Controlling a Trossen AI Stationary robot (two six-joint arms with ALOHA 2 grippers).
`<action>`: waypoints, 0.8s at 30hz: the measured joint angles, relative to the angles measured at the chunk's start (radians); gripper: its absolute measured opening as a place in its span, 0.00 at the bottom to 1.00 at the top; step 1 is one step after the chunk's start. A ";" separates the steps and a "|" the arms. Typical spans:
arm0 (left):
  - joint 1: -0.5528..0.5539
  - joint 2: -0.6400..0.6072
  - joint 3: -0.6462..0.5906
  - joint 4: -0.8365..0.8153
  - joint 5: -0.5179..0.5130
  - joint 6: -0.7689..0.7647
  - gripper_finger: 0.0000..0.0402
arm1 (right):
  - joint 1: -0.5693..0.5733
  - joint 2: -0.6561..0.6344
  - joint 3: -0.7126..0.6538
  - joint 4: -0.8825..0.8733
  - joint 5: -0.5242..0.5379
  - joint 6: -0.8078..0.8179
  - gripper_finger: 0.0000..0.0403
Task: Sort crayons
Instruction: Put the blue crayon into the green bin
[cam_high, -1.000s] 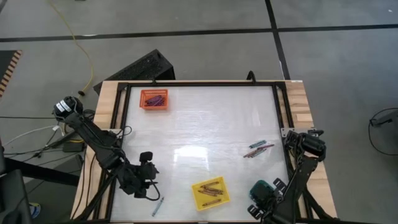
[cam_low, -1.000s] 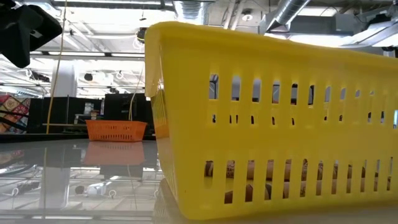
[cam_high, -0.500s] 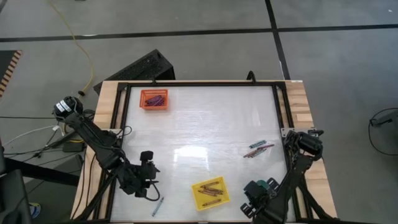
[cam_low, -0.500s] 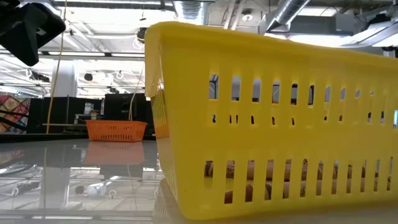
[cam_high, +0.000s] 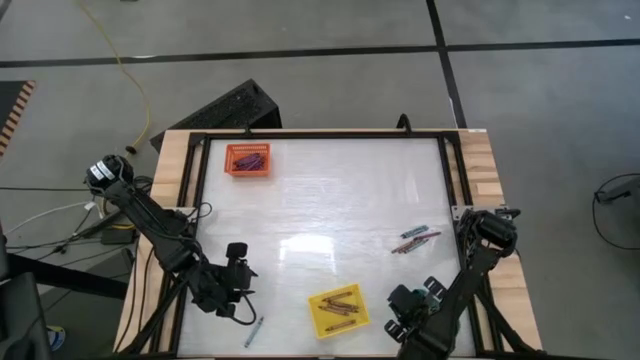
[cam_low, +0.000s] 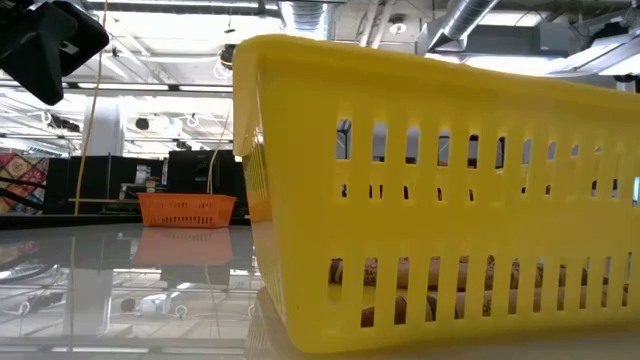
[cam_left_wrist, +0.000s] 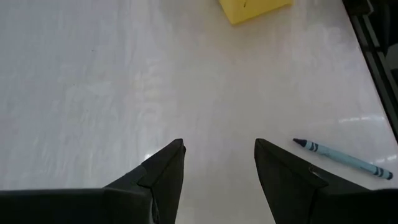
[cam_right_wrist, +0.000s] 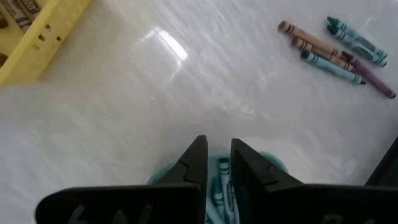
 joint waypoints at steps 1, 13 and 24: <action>0.000 0.000 0.000 0.000 -0.006 -0.005 0.46 | -0.003 0.000 0.000 0.000 0.000 -0.013 0.16; -0.034 0.074 0.000 0.086 0.039 -0.380 0.44 | -0.076 0.000 0.000 0.004 0.020 -0.133 0.16; -0.142 0.366 0.107 0.185 0.131 -0.605 0.41 | -0.085 0.000 0.000 0.024 0.074 -0.179 0.16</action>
